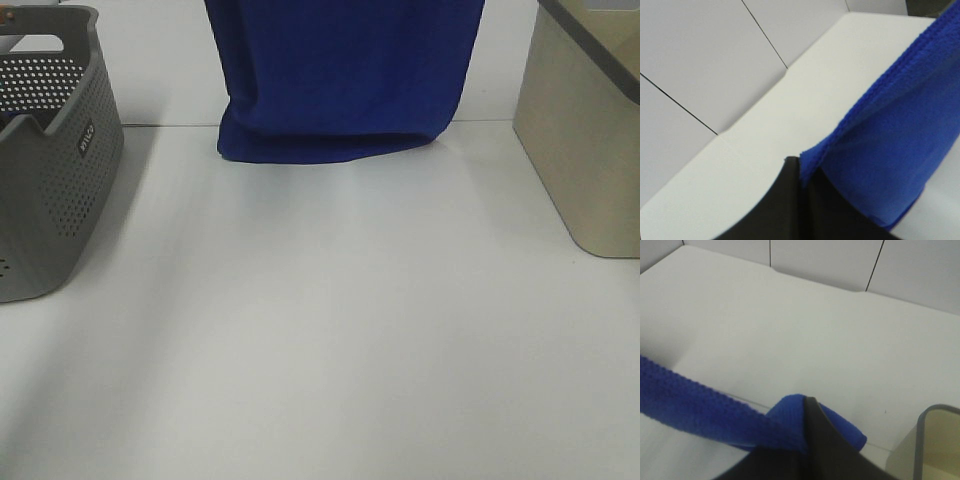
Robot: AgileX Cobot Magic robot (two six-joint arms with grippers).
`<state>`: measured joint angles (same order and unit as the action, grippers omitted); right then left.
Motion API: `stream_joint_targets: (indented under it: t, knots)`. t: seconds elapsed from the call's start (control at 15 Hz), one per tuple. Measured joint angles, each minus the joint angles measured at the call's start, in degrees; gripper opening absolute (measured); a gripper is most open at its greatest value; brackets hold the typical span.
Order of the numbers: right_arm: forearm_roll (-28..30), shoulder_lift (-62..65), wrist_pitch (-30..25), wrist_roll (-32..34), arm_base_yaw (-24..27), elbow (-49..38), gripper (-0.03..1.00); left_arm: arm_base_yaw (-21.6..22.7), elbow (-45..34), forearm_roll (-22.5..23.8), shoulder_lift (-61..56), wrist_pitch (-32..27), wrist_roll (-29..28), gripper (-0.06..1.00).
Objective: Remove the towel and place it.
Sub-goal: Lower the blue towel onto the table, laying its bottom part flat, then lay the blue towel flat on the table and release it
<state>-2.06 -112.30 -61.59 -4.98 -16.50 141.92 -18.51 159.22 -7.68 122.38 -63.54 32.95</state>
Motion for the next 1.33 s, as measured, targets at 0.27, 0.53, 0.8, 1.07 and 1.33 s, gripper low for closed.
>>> stream_joint_targets:
  t: [0.27, 0.53, 0.8, 1.07, 1.33]
  knots:
    - [-5.0, 1.0, -8.3, -0.4, 0.0, 0.0, 0.02, 0.0, 0.0, -0.1, -1.6, -6.1, -4.8, 0.00]
    - [-6.9, 2.3, -8.3, -0.6, 0.0, 0.0, 0.02, -0.1, -0.7, -0.2, -3.3, -6.2, -11.2, 0.00]
    - [-9.5, 8.1, -8.3, -0.4, 0.0, -7.9, 0.02, -0.6, -18.0, -0.9, -12.5, -6.2, -13.5, 0.00]
    - [-11.9, 19.3, -8.3, 0.6, -0.1, -26.5, 0.02, -1.9, -42.6, -1.6, -26.9, -6.1, -13.6, 0.00]
    - [-15.2, 25.8, -8.3, 0.7, -0.1, -35.7, 0.02, -1.9, -53.9, -2.5, -34.8, -6.0, -15.0, 0.00]
